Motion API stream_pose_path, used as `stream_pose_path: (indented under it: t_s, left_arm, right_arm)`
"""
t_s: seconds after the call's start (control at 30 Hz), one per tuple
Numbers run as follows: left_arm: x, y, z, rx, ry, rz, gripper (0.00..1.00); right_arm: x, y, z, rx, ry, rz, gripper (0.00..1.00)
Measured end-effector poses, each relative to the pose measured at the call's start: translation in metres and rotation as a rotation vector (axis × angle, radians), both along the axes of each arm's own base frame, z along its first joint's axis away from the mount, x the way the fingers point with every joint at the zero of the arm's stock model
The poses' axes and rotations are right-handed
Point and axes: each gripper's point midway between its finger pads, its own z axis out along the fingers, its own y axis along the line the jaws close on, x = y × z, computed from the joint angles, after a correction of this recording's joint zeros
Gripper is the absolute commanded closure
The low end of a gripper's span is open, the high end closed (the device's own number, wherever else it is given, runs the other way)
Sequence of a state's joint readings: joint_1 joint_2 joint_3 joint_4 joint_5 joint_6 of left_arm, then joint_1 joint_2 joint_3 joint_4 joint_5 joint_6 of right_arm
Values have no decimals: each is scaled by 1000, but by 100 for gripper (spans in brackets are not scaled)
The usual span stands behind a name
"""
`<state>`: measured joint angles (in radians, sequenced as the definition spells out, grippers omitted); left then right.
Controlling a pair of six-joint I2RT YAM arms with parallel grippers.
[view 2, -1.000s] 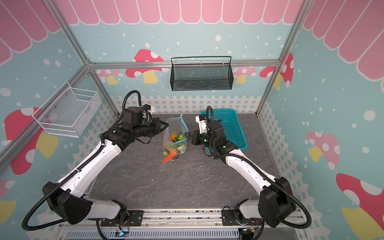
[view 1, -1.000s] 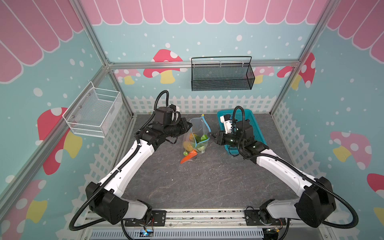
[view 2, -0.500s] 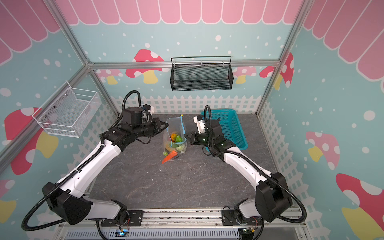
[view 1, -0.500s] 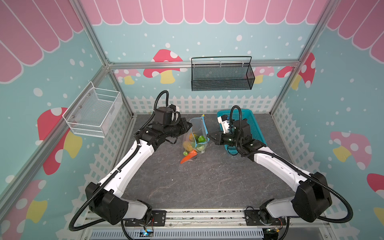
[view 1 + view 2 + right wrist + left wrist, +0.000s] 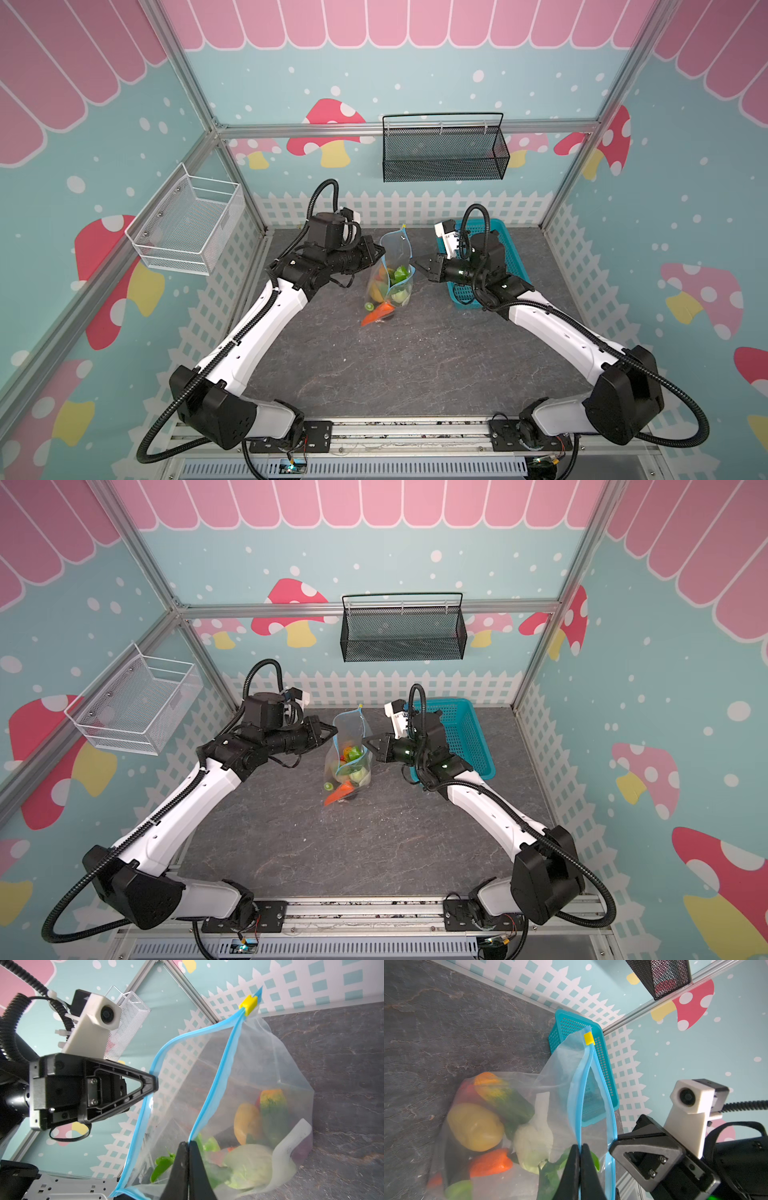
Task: Place the food in the zip-top bag and seal the zipper
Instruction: 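Grasp the bag's blue zipper edge with the right gripper near the yellow slider, then lift the bag upright with both grippers holding opposite zipper edges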
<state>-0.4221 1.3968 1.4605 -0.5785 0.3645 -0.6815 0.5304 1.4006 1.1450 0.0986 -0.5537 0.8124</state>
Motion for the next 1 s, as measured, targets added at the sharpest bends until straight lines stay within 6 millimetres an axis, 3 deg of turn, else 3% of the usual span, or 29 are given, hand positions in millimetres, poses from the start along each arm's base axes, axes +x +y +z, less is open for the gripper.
stream_pose_path:
  t_s: [0.27, 0.43, 0.6, 0.7, 0.93, 1.0]
  left_arm:
    - [-11, -16, 28, 22, -69, -86, 100]
    - [-13, -29, 17, 55, -54, -141, 100]
    - [-14, -38, -1, 83, -12, -179, 91]
    - [-16, -40, -4, 94, -11, -192, 77]
    - [-26, -38, -10, 133, -20, -214, 30]
    - [-34, -37, -9, 145, -34, -221, 23]
  right_arm:
    - [-9, 11, 37, 38, -78, -38, 100]
    - [-7, 12, 38, 31, -86, -74, 100]
    - [-3, 10, 37, 25, -88, -105, 100]
    - [-2, 9, 33, 20, -84, -115, 100]
    - [2, 7, 32, 22, -92, -139, 100]
    - [2, 7, 31, 22, -92, -139, 100]
